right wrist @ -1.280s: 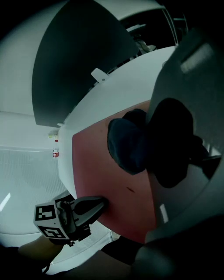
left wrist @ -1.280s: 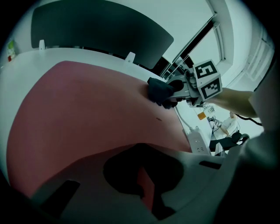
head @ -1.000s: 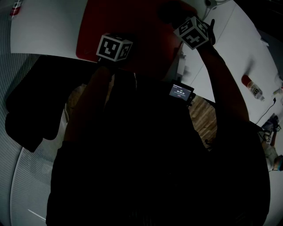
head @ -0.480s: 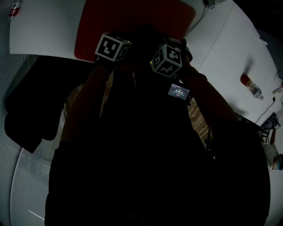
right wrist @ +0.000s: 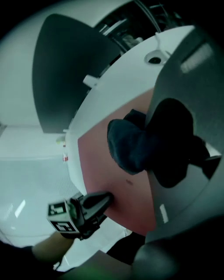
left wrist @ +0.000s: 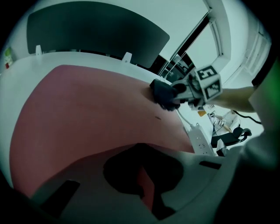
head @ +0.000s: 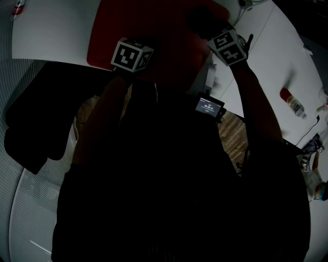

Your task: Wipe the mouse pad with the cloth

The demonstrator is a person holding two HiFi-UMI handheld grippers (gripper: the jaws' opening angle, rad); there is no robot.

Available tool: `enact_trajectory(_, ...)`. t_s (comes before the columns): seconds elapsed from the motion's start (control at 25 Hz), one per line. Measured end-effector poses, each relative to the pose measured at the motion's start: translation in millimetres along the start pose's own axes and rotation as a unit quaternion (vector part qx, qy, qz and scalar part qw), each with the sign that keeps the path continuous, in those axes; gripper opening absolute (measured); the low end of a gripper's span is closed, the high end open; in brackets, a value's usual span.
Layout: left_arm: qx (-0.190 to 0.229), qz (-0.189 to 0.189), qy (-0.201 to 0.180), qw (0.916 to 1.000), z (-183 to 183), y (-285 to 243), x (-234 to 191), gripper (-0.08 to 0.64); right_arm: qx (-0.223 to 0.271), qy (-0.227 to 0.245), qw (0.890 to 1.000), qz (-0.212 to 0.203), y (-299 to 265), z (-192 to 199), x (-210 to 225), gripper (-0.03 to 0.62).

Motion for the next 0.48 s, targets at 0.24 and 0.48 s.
enact_trajectory(0.24, 0.006, -0.001, -0.002, 1.0, -0.7, 1.8, -0.4, 0.008, -0.042, -0.01, 0.997, 0.061, 3.8, -6.2, 23.8, 0.067)
enact_trajectory(0.48, 0.013, 0.006, 0.002, 0.9999, -2.5, 3.5, -0.9, 0.008, -0.083, 0.14, 0.986, -0.015, -9.1, 5.3, -98.2, 0.064)
Point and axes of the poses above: the fingertips, and each gripper's own axes: y backward along the fingers, x to its right, z out of its underside, the point moved 4 cm from there along y, backward along the fingers, and after that the axes turned 12 degrees about -y, right-handed, at the moved point
